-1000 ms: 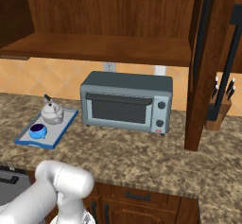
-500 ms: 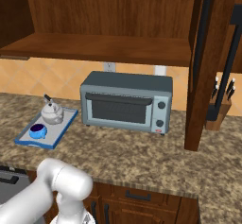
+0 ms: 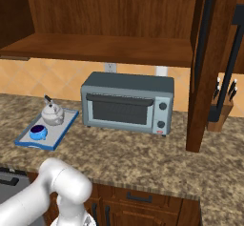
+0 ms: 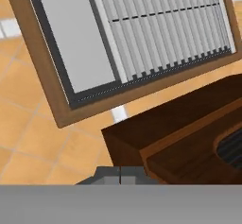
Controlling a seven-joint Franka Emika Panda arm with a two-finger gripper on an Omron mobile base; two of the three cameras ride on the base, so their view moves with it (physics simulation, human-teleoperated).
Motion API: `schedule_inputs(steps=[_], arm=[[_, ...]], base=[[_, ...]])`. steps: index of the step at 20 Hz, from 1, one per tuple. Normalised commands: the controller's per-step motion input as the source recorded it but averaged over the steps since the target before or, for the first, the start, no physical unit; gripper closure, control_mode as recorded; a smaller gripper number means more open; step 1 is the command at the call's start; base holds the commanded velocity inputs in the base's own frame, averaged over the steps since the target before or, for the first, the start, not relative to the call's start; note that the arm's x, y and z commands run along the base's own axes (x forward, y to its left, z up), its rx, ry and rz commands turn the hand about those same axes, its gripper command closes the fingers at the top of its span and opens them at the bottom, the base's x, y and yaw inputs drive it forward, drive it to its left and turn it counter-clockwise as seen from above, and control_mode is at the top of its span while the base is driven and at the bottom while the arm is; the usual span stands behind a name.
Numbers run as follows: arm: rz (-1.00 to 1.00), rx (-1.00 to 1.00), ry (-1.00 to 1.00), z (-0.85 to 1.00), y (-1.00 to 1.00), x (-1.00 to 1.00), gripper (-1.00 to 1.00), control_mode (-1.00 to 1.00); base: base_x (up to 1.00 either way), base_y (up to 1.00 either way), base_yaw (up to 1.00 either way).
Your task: Pick the kettle from the counter and place it on the tray. Then pick the mug from the cabinet and place it on the tray. Then close the cabinet doors.
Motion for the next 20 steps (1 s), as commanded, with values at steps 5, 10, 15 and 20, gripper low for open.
schedule_inputs(steps=[5,10,15,20], arm=[[-0.14,-0.11,-0.35,0.07,0.0,0.08,1.0,-1.0],[-0.12,0.0,-0.24,0.44,0.0,0.0,1.0,-1.0],[-0.1,0.0,-0.26,0.24,0.0,0.0,1.0,-1.0],[-0.14,0.04,-0.23,0.09,-0.04,0.0,1.0,-1.0]], base=[[0.0,0.0,0.0],[0.0,0.0,0.0],[0.0,0.0,0.0],[0.0,0.0,0.0]])
